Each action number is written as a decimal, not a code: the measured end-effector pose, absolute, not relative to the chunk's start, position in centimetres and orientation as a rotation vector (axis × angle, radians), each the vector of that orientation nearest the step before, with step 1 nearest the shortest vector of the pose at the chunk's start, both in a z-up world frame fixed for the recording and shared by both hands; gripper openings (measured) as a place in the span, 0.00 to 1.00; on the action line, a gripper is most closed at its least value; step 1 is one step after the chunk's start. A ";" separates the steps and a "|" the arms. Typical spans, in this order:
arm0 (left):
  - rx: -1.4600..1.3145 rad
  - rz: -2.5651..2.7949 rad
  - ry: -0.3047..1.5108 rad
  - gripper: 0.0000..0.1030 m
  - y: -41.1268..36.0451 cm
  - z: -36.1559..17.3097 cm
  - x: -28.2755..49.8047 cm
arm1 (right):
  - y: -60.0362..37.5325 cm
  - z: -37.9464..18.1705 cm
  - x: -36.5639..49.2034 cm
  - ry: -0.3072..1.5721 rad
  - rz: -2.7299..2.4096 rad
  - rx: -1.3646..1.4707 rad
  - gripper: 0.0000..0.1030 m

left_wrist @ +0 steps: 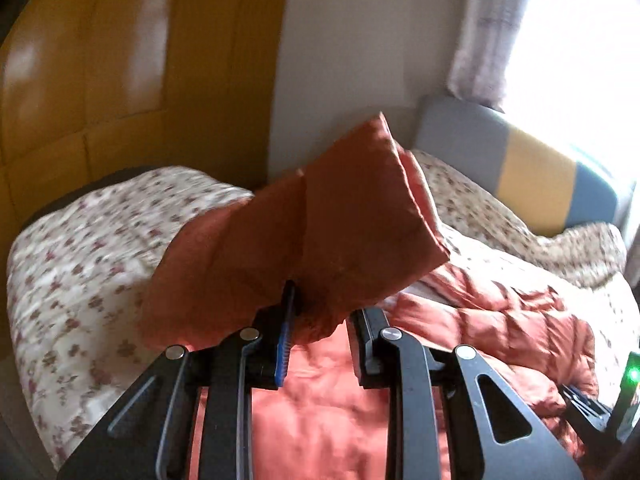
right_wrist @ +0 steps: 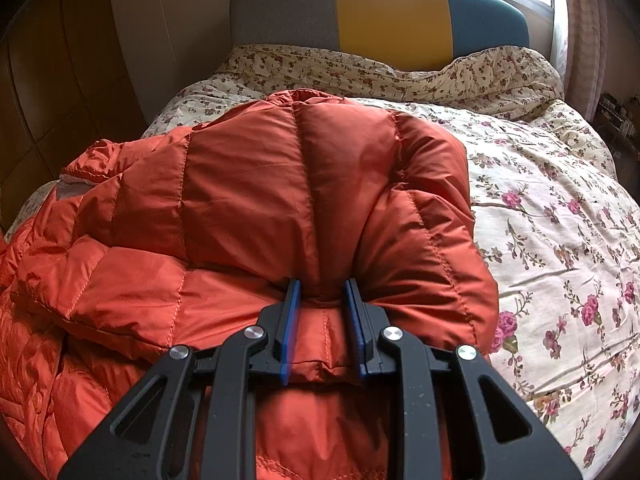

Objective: Fold large clothes

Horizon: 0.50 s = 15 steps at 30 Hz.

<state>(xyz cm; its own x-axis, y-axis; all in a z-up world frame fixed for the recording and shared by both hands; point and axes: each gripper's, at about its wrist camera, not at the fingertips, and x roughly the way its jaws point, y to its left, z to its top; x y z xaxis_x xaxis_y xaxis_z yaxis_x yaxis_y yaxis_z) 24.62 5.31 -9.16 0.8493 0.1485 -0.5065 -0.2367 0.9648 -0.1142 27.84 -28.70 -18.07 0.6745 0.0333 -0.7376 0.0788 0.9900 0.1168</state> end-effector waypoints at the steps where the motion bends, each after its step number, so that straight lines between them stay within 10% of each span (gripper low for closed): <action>1: -0.162 0.183 0.520 0.23 4.2 -9.1 24.8 | -28.6 -18.0 27.9 0.831 -0.025 0.145 0.21; 15: 0.005 -0.083 0.580 0.23 -9.2 -10.7 27.0 | -29.0 -18.0 27.8 0.829 -0.017 0.154 0.21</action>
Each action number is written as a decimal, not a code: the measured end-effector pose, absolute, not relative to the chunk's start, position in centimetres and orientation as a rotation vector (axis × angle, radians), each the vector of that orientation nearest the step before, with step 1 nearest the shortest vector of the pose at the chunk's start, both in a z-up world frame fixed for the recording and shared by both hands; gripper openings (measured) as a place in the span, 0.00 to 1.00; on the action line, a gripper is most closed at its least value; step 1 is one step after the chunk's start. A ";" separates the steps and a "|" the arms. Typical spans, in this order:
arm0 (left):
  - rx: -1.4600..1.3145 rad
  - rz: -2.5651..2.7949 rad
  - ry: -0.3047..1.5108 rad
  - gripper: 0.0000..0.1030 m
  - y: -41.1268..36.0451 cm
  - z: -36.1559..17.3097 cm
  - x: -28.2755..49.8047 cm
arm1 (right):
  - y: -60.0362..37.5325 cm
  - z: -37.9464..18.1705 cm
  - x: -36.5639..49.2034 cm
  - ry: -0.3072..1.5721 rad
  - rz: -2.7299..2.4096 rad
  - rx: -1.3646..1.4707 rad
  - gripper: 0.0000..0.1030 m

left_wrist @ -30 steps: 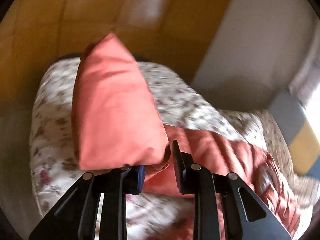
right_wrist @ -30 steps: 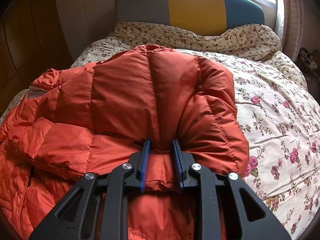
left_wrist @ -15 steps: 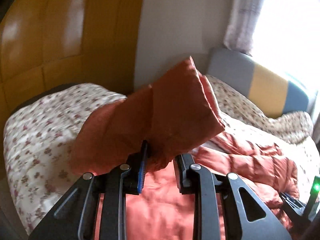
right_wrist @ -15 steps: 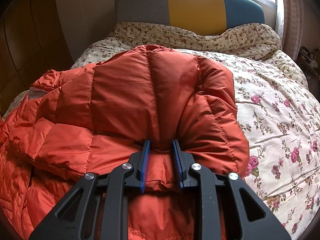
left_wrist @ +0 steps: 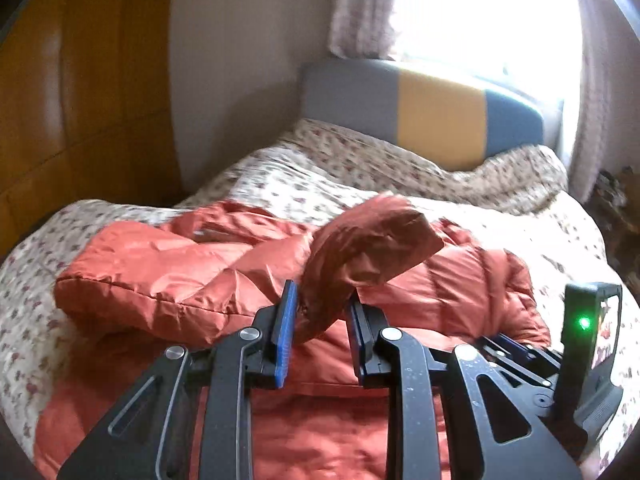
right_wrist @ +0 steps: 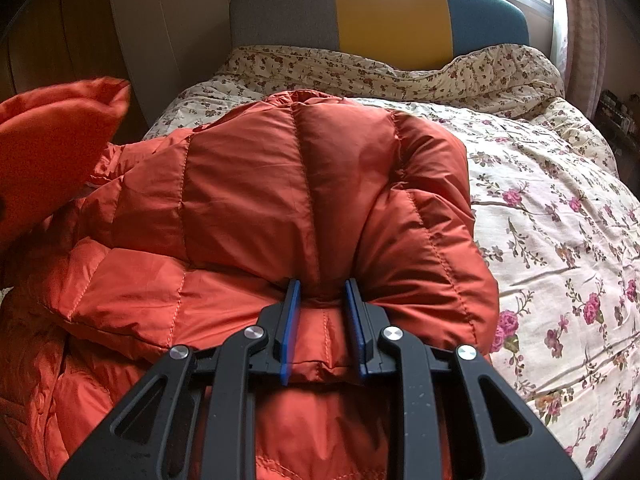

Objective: Fold large clothes

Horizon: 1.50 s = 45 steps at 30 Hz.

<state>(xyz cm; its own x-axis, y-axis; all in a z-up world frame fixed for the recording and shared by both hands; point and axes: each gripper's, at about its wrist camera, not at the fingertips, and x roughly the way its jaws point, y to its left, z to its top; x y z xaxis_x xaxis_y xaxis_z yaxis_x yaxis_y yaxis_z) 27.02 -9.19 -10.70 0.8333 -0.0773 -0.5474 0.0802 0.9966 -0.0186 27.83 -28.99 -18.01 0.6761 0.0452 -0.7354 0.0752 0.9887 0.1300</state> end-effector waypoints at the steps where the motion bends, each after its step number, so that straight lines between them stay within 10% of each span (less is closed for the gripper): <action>1: 0.011 -0.099 0.586 0.23 -9.8 -10.9 27.1 | -28.9 -18.0 27.9 0.829 -0.017 0.155 0.21; 13: -0.041 -0.237 0.780 0.23 -13.8 -15.6 30.4 | -29.0 -18.0 27.9 0.828 -0.016 0.157 0.21; 22: -0.161 -0.325 0.761 0.67 -10.9 -14.7 27.6 | -29.1 -18.1 27.8 0.827 -0.018 0.154 0.21; 45: -0.120 0.150 0.785 0.67 6.0 -14.9 35.0 | -28.4 -17.8 27.7 0.827 -0.035 0.132 0.21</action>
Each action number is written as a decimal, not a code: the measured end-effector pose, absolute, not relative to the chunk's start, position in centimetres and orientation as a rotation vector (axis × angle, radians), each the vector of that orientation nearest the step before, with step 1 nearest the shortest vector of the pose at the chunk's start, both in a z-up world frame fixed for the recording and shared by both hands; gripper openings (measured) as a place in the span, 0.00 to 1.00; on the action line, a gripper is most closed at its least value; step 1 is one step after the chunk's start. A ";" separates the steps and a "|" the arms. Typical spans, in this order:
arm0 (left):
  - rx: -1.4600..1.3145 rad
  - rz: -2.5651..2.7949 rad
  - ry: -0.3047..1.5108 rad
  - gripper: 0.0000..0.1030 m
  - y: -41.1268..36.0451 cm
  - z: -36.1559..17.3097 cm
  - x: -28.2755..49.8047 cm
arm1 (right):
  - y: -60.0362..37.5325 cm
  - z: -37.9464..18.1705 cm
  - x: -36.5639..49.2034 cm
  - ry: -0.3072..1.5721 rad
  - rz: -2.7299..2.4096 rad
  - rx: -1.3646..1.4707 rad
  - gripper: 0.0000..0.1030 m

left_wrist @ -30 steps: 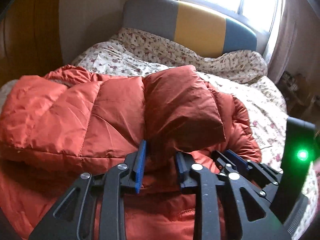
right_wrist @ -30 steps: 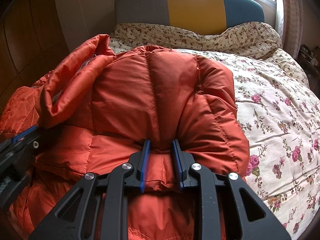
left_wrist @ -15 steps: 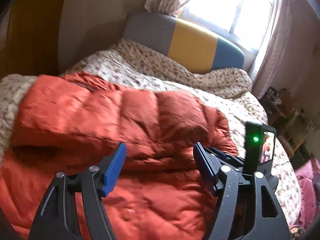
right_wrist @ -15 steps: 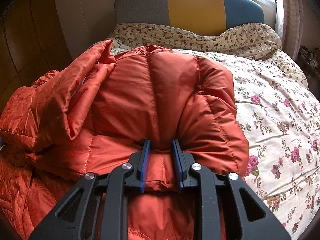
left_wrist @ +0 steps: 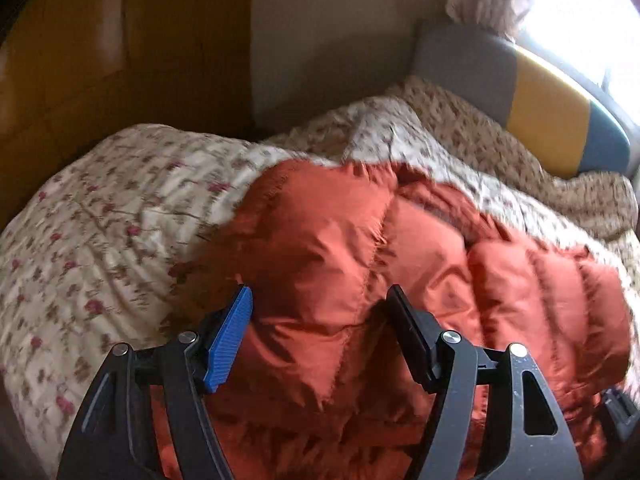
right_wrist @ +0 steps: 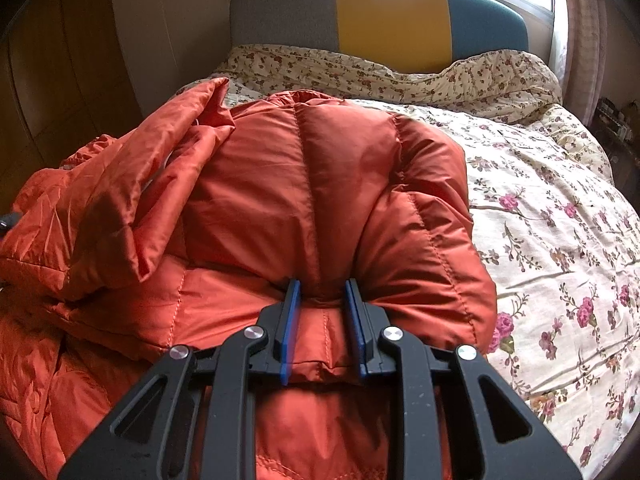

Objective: Fold large clothes

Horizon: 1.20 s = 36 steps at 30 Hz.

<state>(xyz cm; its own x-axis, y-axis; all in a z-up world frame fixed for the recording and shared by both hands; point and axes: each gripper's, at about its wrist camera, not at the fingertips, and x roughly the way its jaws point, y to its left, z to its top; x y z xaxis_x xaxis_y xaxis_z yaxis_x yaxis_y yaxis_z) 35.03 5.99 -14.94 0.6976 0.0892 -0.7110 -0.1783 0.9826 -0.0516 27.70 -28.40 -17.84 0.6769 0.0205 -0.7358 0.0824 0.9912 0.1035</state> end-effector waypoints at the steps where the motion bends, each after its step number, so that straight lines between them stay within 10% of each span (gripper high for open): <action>1: -0.100 0.146 0.788 0.67 5.9 -15.3 35.0 | -28.4 -17.5 27.6 0.823 -0.038 0.134 0.22; 13: 0.010 0.134 0.768 0.67 4.0 -16.0 34.5 | -21.9 -7.9 28.2 0.602 0.120 0.132 0.38; 21: 0.025 0.154 0.792 0.67 3.3 -16.0 34.8 | -19.7 -12.8 32.5 0.736 0.084 0.020 0.20; 36: -0.012 0.123 0.848 0.68 2.5 -17.8 36.2 | -20.9 -16.8 33.0 0.739 0.020 -0.035 0.20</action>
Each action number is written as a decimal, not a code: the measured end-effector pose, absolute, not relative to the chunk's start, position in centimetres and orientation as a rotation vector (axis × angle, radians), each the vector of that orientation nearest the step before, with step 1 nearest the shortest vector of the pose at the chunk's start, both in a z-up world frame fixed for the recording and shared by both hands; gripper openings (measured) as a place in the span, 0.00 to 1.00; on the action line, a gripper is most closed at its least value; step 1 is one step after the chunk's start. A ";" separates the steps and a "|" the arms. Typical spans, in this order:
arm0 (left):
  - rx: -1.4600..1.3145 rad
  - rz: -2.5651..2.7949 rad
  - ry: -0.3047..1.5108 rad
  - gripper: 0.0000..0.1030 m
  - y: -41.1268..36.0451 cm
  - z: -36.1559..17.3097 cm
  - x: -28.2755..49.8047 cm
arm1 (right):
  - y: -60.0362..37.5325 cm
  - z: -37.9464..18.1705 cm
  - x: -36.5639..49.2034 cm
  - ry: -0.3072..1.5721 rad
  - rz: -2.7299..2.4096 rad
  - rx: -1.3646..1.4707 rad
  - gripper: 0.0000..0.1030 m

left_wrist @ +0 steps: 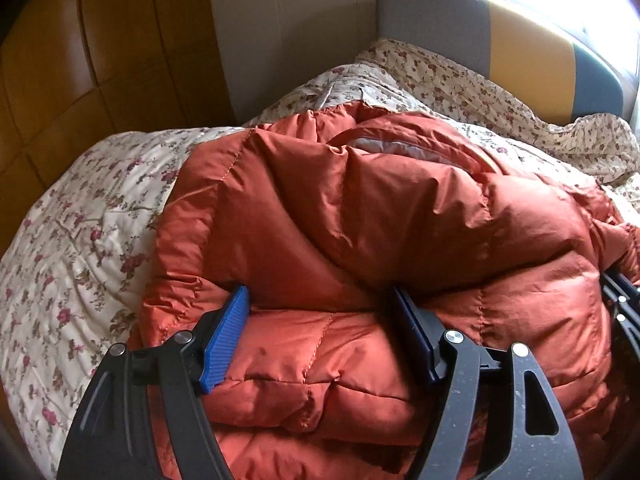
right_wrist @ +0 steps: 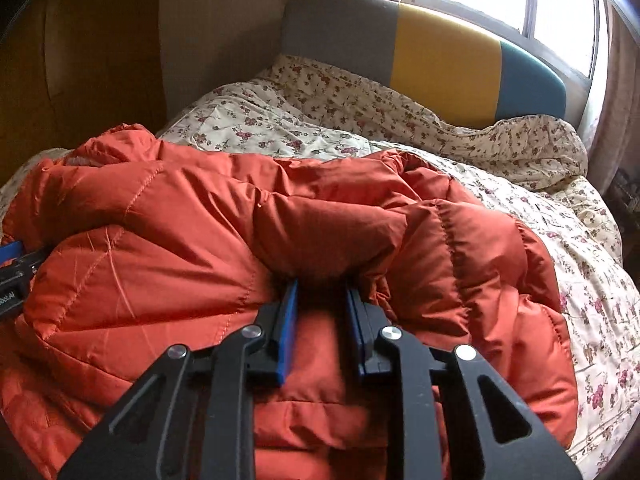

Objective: Fold large clothes

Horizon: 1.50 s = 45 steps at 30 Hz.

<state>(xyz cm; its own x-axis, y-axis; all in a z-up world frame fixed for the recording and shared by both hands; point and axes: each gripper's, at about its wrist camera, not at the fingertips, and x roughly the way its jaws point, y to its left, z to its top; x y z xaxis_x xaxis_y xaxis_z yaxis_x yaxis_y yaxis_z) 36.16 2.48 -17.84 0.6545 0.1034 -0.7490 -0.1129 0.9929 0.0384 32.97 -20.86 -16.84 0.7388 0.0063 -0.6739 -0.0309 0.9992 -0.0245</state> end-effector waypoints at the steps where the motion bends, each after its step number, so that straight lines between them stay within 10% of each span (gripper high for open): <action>1: -0.040 0.115 0.854 0.68 2.8 -17.3 36.1 | -20.9 -16.8 33.0 0.738 0.025 -0.031 0.20; 25: -0.020 0.051 0.853 0.74 0.2 -17.9 40.4 | -21.1 -16.1 32.5 0.741 0.043 -0.037 0.22; 28: -0.001 0.064 0.870 0.97 0.7 -16.7 38.8 | -21.2 -14.7 31.4 0.720 0.060 -0.042 0.36; 45: -0.011 0.008 0.948 0.97 6.3 -15.4 22.8 | -25.6 -11.6 16.6 0.830 0.031 0.012 0.55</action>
